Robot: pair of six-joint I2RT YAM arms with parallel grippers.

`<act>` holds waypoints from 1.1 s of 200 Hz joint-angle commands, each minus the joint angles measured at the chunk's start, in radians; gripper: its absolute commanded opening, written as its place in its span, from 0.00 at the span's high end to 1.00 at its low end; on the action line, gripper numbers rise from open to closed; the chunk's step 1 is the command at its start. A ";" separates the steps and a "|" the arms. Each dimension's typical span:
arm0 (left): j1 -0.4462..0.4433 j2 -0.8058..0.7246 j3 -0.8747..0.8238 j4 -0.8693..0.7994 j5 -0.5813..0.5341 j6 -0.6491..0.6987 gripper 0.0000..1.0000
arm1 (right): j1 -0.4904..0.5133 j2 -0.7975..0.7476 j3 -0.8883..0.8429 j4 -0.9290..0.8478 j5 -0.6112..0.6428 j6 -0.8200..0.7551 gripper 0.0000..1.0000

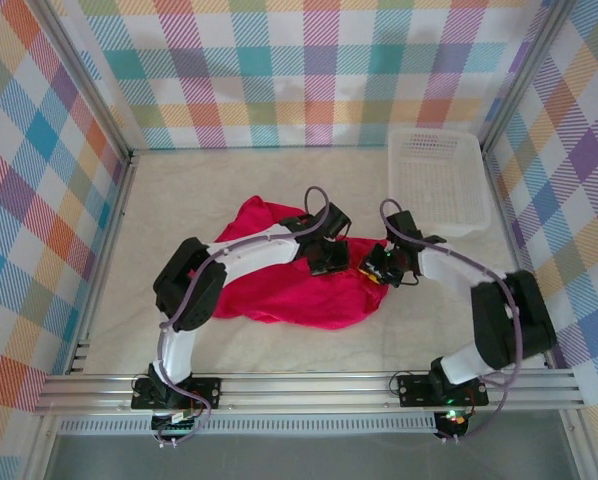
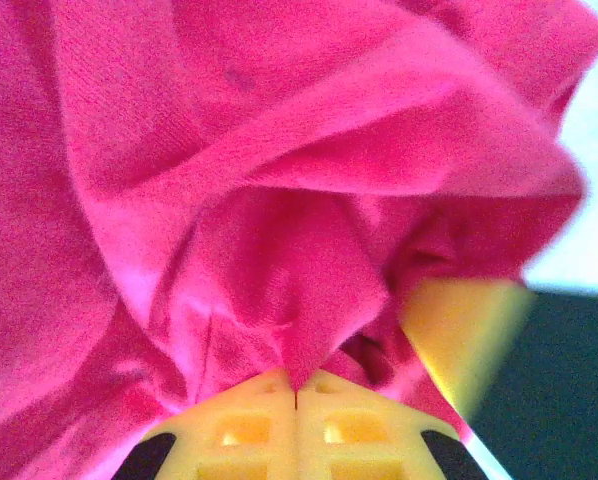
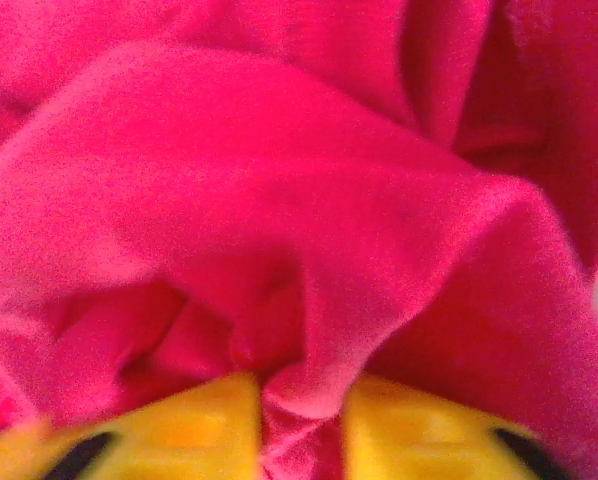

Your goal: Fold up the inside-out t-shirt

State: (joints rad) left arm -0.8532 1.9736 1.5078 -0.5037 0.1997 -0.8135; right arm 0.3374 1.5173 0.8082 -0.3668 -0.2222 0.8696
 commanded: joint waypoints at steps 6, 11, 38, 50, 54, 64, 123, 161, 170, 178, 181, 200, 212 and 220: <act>0.007 -0.170 -0.049 -0.042 -0.025 0.050 1.00 | -0.018 0.009 0.070 -0.002 0.006 -0.014 1.00; 0.015 -0.189 -0.063 -0.040 -0.022 0.056 1.00 | -0.024 -0.015 0.072 -0.027 0.022 -0.025 1.00; 0.064 -0.272 -0.146 -0.001 0.014 0.073 1.00 | -0.074 -0.182 0.051 -0.151 0.126 -0.087 1.00; 0.083 -0.298 -0.187 0.050 0.042 0.068 1.00 | -0.097 -0.236 0.018 -0.181 0.147 -0.104 1.00; 0.088 -0.306 -0.201 0.067 0.047 0.066 1.00 | -0.101 -0.250 0.003 -0.187 0.152 -0.107 1.00; 0.096 -0.321 -0.230 0.111 0.063 0.062 1.00 | -0.103 -0.274 -0.039 -0.185 0.155 -0.109 1.00; 0.089 -0.267 -0.302 0.359 0.227 0.035 1.00 | -0.097 -0.307 -0.082 -0.131 0.051 -0.101 0.91; 0.088 -0.234 -0.263 0.299 0.190 0.036 1.00 | -0.028 -0.371 0.016 -0.274 0.100 -0.139 0.73; 0.088 -0.225 -0.254 0.290 0.191 0.037 1.00 | 0.006 -0.377 0.020 -0.278 0.105 -0.135 0.75; 0.088 -0.219 -0.246 0.280 0.190 0.037 1.00 | 0.042 -0.381 0.018 -0.270 0.109 -0.127 0.79; 0.088 -0.216 -0.244 0.276 0.190 0.037 1.00 | 0.055 -0.381 0.017 -0.264 0.109 -0.123 0.79; 0.089 -0.215 -0.231 0.257 0.183 0.043 1.00 | 0.130 -0.345 0.011 -0.206 0.103 -0.098 0.85; 0.090 -0.219 -0.225 0.241 0.175 0.048 1.00 | 0.154 -0.292 0.013 -0.164 0.093 -0.088 0.86; 0.089 -0.222 -0.219 0.235 0.171 0.053 1.00 | 0.156 -0.247 0.018 -0.141 0.090 -0.087 0.87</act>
State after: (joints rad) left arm -0.7593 1.7573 1.2411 -0.2333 0.3767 -0.7704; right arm 0.4660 1.1790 0.8139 -0.5598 -0.1238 0.7658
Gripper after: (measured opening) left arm 0.050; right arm 0.141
